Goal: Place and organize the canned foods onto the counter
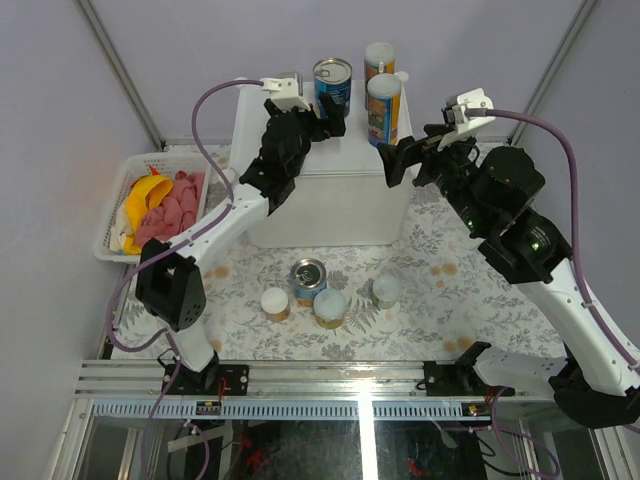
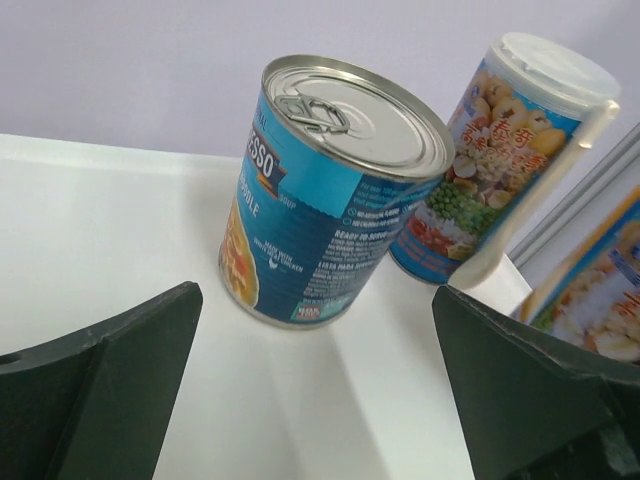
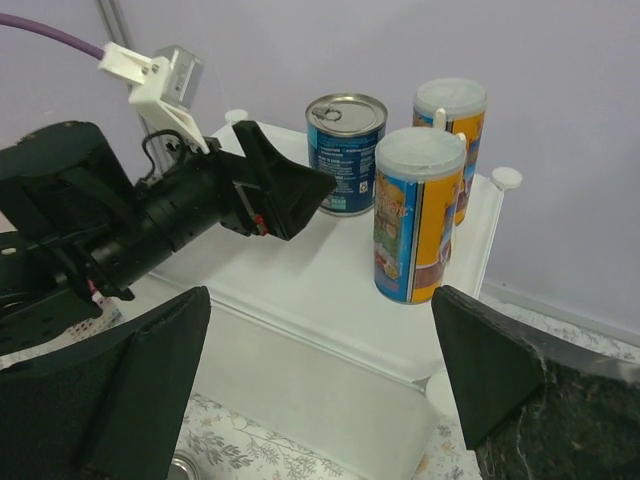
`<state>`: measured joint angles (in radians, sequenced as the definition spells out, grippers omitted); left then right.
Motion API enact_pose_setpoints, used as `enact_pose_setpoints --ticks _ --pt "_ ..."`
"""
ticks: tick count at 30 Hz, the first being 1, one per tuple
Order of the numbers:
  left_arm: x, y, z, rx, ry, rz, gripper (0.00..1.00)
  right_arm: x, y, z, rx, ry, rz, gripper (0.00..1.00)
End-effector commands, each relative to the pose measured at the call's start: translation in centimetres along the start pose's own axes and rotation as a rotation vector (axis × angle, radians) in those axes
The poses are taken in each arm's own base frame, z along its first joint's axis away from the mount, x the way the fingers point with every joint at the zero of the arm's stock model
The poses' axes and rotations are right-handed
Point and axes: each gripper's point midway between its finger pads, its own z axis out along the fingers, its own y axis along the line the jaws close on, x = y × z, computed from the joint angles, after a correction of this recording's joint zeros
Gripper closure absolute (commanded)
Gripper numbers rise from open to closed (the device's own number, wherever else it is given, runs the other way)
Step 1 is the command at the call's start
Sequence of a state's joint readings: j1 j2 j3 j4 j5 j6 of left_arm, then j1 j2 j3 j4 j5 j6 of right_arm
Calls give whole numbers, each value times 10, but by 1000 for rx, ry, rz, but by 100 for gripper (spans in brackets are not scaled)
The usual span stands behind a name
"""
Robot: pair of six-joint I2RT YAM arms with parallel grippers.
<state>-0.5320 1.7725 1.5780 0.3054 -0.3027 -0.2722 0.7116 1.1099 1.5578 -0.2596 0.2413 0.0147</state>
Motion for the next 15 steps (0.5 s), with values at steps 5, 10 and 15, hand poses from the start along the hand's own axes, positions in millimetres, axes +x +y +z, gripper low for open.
enact_pose_setpoints --ticks 5,10,15 --pt "-38 -18 -55 51 -22 -16 0 4 16 -2 -78 -79 78 1" --pt "-50 -15 -102 34 13 -24 0 30 33 4 -152 18 99 1" --pt "-54 3 -152 -19 50 -58 0 71 42 7 -166 159 161 0"
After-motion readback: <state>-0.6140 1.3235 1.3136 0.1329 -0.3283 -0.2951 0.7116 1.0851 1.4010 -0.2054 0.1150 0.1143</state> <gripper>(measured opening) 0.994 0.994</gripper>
